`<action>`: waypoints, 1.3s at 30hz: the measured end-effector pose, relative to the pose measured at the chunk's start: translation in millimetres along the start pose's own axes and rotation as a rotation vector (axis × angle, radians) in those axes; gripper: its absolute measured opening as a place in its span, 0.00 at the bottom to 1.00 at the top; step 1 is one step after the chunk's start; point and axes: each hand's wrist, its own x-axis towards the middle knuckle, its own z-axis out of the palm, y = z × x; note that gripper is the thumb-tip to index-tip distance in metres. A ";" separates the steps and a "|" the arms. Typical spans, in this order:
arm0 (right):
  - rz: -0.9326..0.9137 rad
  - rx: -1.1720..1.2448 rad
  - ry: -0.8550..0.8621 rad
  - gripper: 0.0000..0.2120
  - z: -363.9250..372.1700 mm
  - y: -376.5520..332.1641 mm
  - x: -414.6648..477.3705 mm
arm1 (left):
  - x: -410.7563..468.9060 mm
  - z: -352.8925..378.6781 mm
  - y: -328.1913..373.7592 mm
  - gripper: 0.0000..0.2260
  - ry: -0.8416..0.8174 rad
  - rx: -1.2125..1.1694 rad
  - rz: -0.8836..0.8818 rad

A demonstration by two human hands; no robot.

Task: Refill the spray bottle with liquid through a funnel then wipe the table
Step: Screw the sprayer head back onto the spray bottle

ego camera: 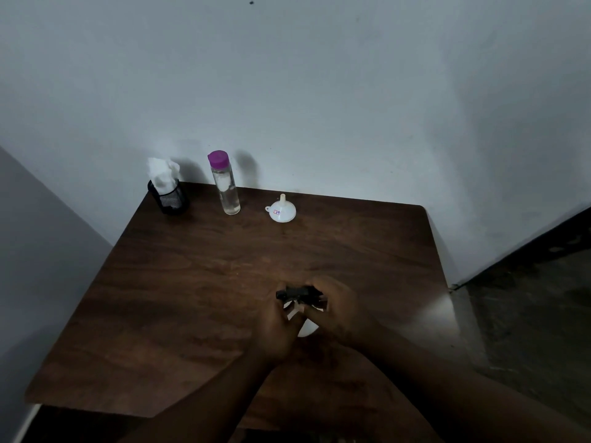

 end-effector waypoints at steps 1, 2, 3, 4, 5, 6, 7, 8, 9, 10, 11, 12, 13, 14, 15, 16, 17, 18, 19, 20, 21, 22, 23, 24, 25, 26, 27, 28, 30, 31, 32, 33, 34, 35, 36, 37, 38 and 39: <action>0.000 -0.007 0.004 0.16 -0.2 0.3 0.0 | 0.8 0.3 -1.6 0.14 -0.002 -0.003 -0.009; 0.005 -0.015 0.007 0.16 0.3 0.0 1.2 | 1.3 0.7 -2.6 0.14 -0.004 0.000 -0.024; 0.010 -0.018 0.009 0.15 1.6 -0.5 2.7 | 1.8 1.2 -3.5 0.14 -0.006 0.007 -0.038; 0.020 -0.017 0.013 0.15 3.4 -1.3 4.2 | 2.2 1.3 -3.1 0.12 -0.005 0.019 -0.044; 0.033 -0.020 0.021 0.15 5.2 -1.7 5.1 | 3.1 1.2 -4.1 0.10 0.003 0.028 -0.052; 0.046 -0.032 0.035 0.16 7.2 -1.9 5.3 | 4.2 1.0 -5.1 0.10 0.007 0.032 -0.063; 0.061 -0.055 0.049 0.16 9.0 -2.0 5.2 | 5.5 0.9 -5.8 0.10 0.007 0.026 -0.070; 0.073 -0.076 0.057 0.17 9.2 -3.9 4.6 | 5.9 1.0 -6.3 0.10 0.001 0.023 -0.073; 0.079 -0.090 0.069 0.16 10.3 -4.2 4.8 | 6.2 1.3 -6.0 0.10 -0.002 0.014 -0.075; 0.078 -0.096 0.079 0.15 10.8 -4.9 5.6 | 5.4 1.0 -3.5 0.09 0.003 0.012 -0.075; 0.076 -0.094 0.077 0.16 10.2 -4.9 7.3 | 5.6 0.7 -1.8 0.10 0.011 0.000 -0.076; 0.088 -0.086 0.062 0.18 9.0 -5.2 9.5 | 5.9 0.0 -0.9 0.10 0.015 -0.008 -0.073; 0.096 -0.072 0.029 0.20 6.1 -5.3 11.3 | 6.6 -0.3 -1.8 0.10 0.011 -0.014 -0.065; 0.085 -0.063 -0.007 0.20 3.7 -4.2 12.0 | 6.8 -0.6 -1.6 0.10 0.003 -0.019 -0.052; 0.048 -0.074 -0.035 0.20 1.0 -2.5 11.9 | 6.1 -1.2 -0.4 0.10 0.002 -0.031 -0.045; 0.025 -0.090 -0.062 0.20 -1.8 -1.0 11.4 | 5.1 -1.7 2.1 0.10 0.007 -0.050 -0.043; 0.022 -0.104 -0.080 0.21 -4.2 1.2 10.6 | 4.8 -2.0 3.5 0.11 0.016 -0.071 -0.043; 0.031 -0.107 -0.081 0.23 -5.0 4.9 10.3 | 4.6 -1.7 4.0 0.12 0.020 -0.082 -0.034; 0.048 -0.121 -0.090 0.24 -4.5 7.0 10.8 | 4.4 -0.7 5.0 0.12 0.019 -0.083 -0.019; 0.052 -0.138 -0.101 0.23 -4.8 8.1 11.7 | 3.9 0.2 5.2 0.12 0.021 -0.069 -0.013; 0.053 -0.165 -0.109 0.21 -3.3 5.7 13.2 | 4.0 0.9 4.9 0.11 0.020 -0.059 -0.022; 0.064 -0.189 -0.097 0.20 -0.7 2.1 14.2 | 4.5 0.7 4.9 0.11 0.016 -0.044 -0.034; 0.090 -0.189 -0.068 0.19 0.7 -1.3 13.0 | 5.2 0.2 3.3 0.10 0.006 -0.039 -0.050; 0.125 -0.164 -0.052 0.18 5.4 -2.3 12.1 | 5.3 -0.6 3.8 0.09 -0.007 -0.034 -0.057; 0.143 -0.121 -0.041 0.18 8.8 -2.2 10.8 | 5.0 -1.3 5.6 0.10 -0.014 -0.033 -0.060; 0.152 -0.092 -0.064 0.14 9.1 -2.8 9.6 | 5.0 -2.3 6.5 0.10 -0.018 -0.019 -0.052; 0.126 -0.116 -0.077 0.12 6.9 -6.4 9.1 | 5.2 -3.1 7.0 0.10 -0.024 -0.018 -0.045; 0.132 -0.110 -0.127 0.12 5.3 -6.9 9.7 | 5.5 -3.6 6.0 0.10 -0.037 -0.010 -0.034; 0.122 -0.062 -0.140 0.18 3.0 5.3 9.7 | 5.1 -3.7 6.0 0.11 -0.041 -0.009 -0.025; 0.073 -0.113 -0.138 0.22 -0.3 5.7 9.9 | 5.5 -2.6 4.6 0.11 -0.030 -0.030 -0.032; 0.037 -0.163 -0.139 0.24 -2.8 3.7 9.2 | 6.2 -1.7 2.4 0.12 -0.017 -0.041 -0.041; 0.027 -0.192 -0.144 0.25 -4.7 0.8 8.4 | 6.3 -1.1 1.3 0.12 -0.004 -0.059 -0.057; 0.048 -0.184 -0.141 0.25 -1.8 1.1 8.0 | 6.3 -0.5 2.4 0.12 -0.003 -0.056 -0.064; 0.067 -0.165 -0.105 0.25 0.7 1.8 5.8 | 6.4 0.0 2.2 0.11 -0.006 -0.061 -0.067; 0.079 -0.130 -0.071 0.25 5.0 3.6 5.5 | 6.6 0.1 1.0 0.10 -0.008 -0.050 -0.063; 0.111 -0.120 -0.060 0.23 5.4 1.5 6.7 | 6.8 0.5 -0.5 0.10 -0.003 -0.044 -0.067; 0.128 -0.139 -0.043 0.19 5.8 0.3 8.3 | 6.4 0.4 -1.5 0.10 0.004 -0.031 -0.071; 0.119 -0.150 -0.017 0.16 6.1 -2.0 9.3 | 6.0 0.1 -2.1 0.10 0.011 -0.034 -0.083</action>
